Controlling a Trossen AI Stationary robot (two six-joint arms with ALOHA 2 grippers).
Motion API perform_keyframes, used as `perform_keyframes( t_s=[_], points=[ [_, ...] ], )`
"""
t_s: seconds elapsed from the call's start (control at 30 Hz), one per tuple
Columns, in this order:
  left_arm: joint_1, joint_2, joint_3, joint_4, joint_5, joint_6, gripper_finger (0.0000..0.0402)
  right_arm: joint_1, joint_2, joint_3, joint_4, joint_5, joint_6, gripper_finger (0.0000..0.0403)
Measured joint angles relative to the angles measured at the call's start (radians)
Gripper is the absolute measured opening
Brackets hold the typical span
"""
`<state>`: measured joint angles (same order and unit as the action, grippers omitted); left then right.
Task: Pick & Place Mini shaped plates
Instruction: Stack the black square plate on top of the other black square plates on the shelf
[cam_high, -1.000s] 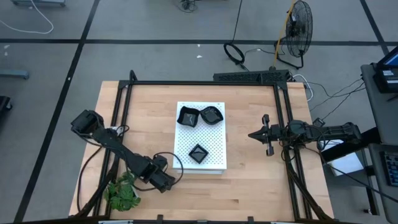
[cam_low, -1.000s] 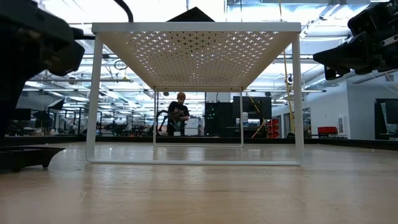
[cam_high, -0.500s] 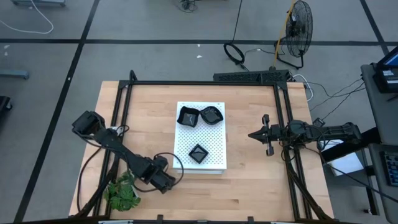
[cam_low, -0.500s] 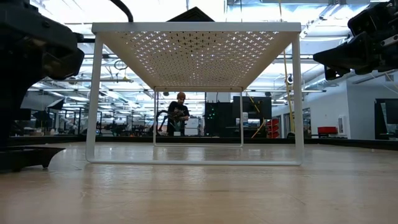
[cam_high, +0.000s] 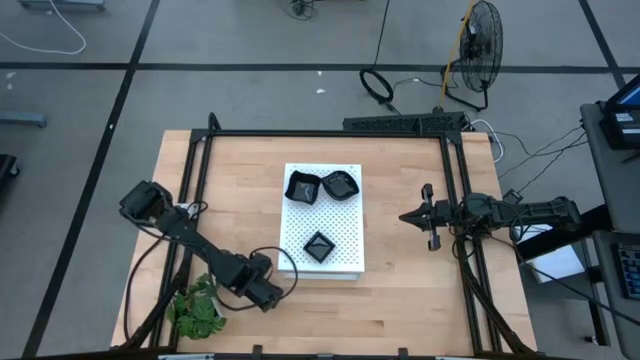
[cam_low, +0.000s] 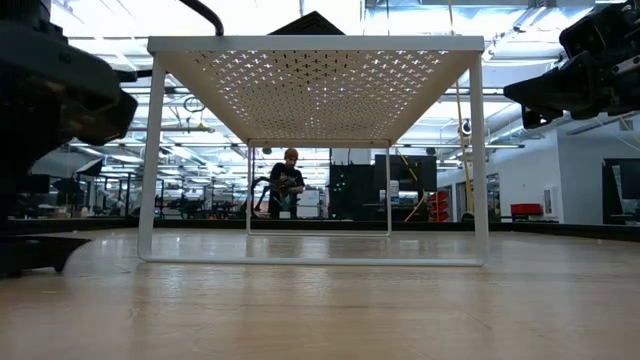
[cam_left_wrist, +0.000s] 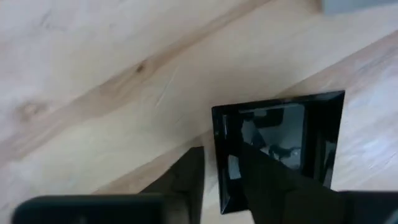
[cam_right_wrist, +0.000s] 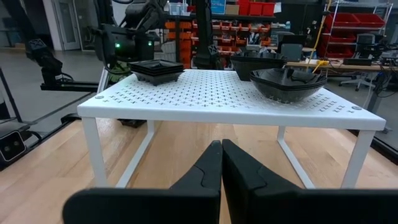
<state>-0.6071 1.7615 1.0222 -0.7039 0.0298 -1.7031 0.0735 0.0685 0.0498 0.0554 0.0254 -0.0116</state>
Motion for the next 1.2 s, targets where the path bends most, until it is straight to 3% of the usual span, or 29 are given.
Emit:
perform_keyframes(
  t_s=[0.2, 0.43, 0.67, 0.83, 0.97, 1.1, 1.2],
  points=[
    [-0.002, -0.027, 0.0, -0.031, 0.054, 0.006, 0.0013, 0.0, 0.0, 0.0, -0.001, 0.0, 0.0, 0.0],
    [-0.003, -0.135, 0.0, -0.092, 0.036, 0.007, 0.0006, 0.0, 0.0, 0.0, -0.001, 0.0, 0.0, 0.0],
    [-0.038, -0.328, 0.0, -0.241, -0.005, -0.002, 0.0004, 0.0, 0.0, 0.0, 0.0, 0.0, 0.0, 0.0],
    [-0.065, -0.495, 0.0, -0.342, -0.104, -0.008, 0.0003, 0.0, 0.0, 0.0, 0.0, 0.0, 0.0, 0.0],
    [-0.054, -0.624, 0.0, -0.353, -0.268, 0.038, 0.0004, 0.0, 0.0, 0.0, 0.0, 0.0, 0.0, 0.0],
    [0.006, -0.707, 0.0, -0.222, -0.429, 0.227, 0.0003, 0.0, 0.0, 0.0, 0.0, 0.0, 0.0, 0.0],
    [0.086, -0.722, 0.0, -0.012, -0.424, 0.451, 0.0002, 0.0, 0.0, 0.0, 0.0, 0.0, 0.0, 0.0]
  ],
)
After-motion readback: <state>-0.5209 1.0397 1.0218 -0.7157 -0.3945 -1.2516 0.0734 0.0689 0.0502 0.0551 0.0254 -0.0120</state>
